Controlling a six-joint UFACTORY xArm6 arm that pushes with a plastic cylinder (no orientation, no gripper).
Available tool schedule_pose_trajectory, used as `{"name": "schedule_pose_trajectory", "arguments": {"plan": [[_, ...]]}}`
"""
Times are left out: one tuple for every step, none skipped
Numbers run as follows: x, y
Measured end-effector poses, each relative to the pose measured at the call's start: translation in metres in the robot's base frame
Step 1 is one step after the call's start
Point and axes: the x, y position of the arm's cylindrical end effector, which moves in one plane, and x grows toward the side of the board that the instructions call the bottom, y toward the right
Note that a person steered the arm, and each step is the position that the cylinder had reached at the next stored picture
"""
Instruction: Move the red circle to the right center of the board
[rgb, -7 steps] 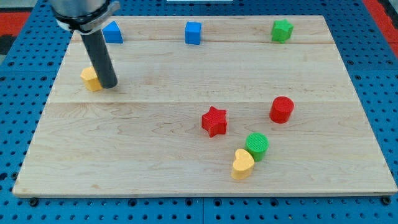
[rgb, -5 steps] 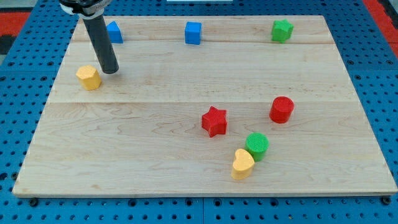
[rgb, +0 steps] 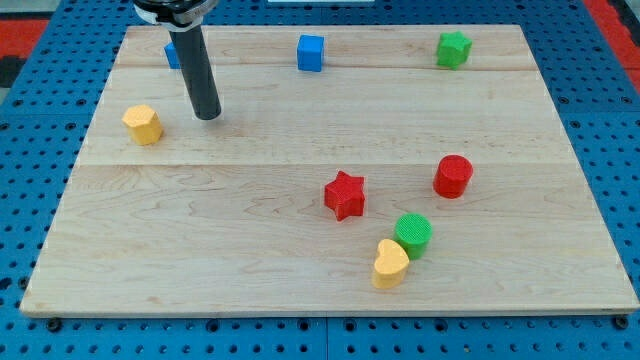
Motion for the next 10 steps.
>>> {"name": "schedule_pose_trajectory", "arguments": {"plan": [[0.000, 0.072], [0.008, 0.152], [0.065, 0.218], [0.117, 0.222], [0.121, 0.244], [0.099, 0.286], [0.080, 0.322], [0.080, 0.332], [0.080, 0.332], [0.085, 0.332]]}}
